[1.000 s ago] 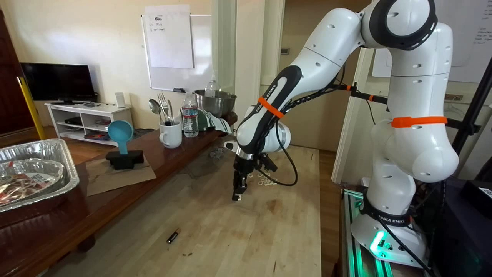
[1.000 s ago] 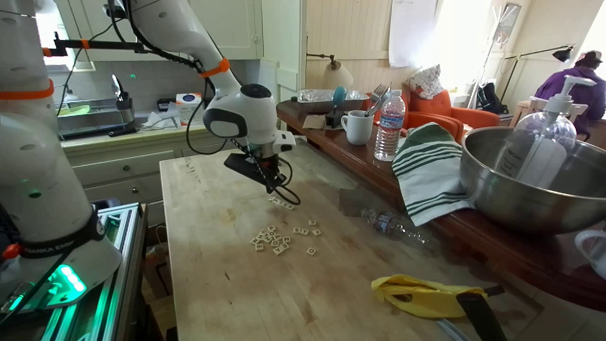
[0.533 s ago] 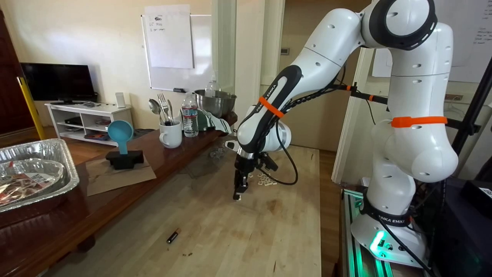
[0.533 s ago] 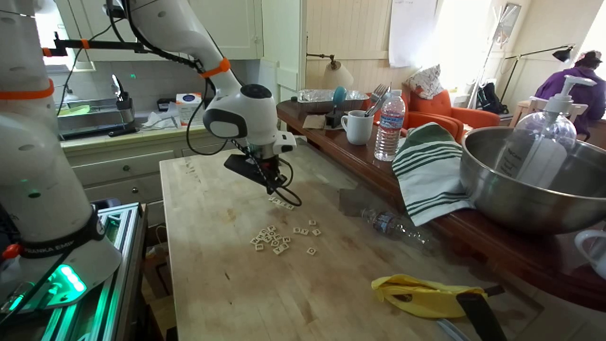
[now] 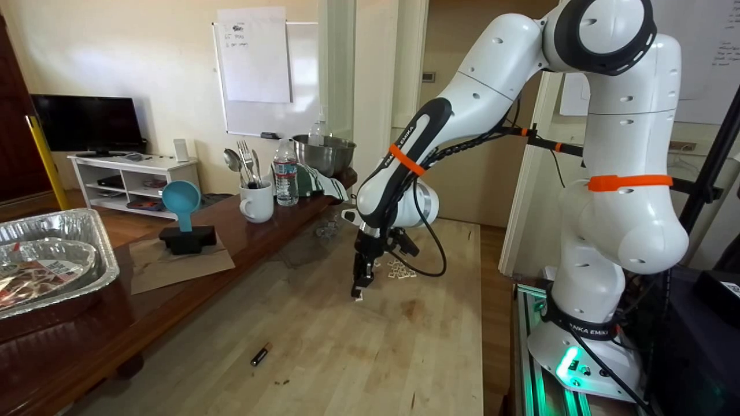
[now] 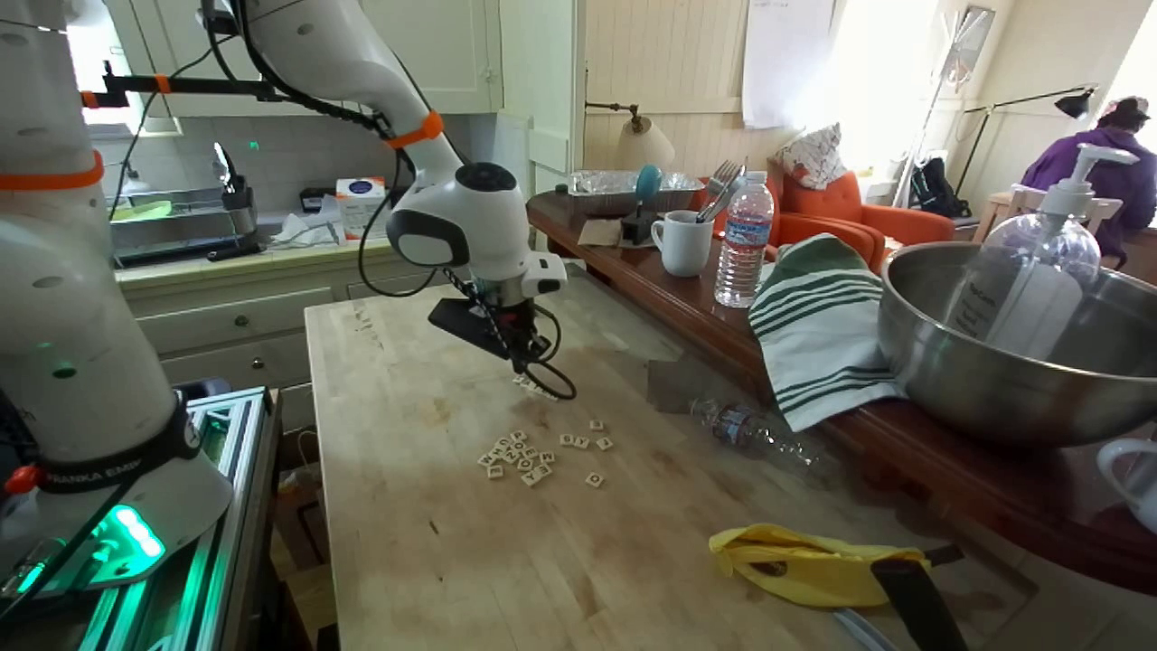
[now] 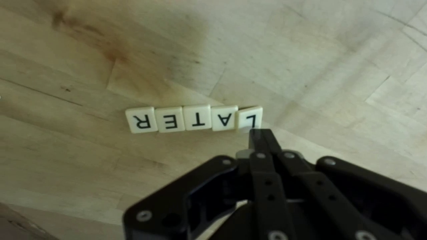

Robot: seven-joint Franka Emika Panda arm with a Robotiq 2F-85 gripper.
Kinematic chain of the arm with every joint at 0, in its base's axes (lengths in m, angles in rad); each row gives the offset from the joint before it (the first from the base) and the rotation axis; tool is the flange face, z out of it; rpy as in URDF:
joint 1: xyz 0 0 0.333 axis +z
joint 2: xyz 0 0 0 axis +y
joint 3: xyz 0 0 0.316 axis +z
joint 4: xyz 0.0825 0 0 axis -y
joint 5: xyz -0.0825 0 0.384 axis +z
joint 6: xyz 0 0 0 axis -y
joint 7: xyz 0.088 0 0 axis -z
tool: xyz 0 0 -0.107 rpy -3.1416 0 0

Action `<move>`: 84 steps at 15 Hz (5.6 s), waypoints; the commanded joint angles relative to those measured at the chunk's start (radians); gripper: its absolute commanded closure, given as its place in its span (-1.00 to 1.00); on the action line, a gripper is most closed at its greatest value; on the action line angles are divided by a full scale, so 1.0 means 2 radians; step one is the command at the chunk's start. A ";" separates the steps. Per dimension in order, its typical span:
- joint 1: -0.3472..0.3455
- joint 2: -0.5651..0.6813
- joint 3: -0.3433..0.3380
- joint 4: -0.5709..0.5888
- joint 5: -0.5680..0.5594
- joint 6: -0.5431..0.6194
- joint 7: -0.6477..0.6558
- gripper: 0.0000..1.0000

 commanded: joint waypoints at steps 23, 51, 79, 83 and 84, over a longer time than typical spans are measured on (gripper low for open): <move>0.022 -0.012 -0.109 -0.051 -0.338 -0.053 0.160 1.00; -0.142 0.010 0.034 0.047 -0.107 0.012 0.164 1.00; -0.122 0.098 0.009 0.100 -0.171 0.006 0.275 1.00; -0.144 0.099 0.057 0.099 -0.235 0.013 0.281 1.00; -0.144 0.101 0.064 0.101 -0.250 0.012 0.278 1.00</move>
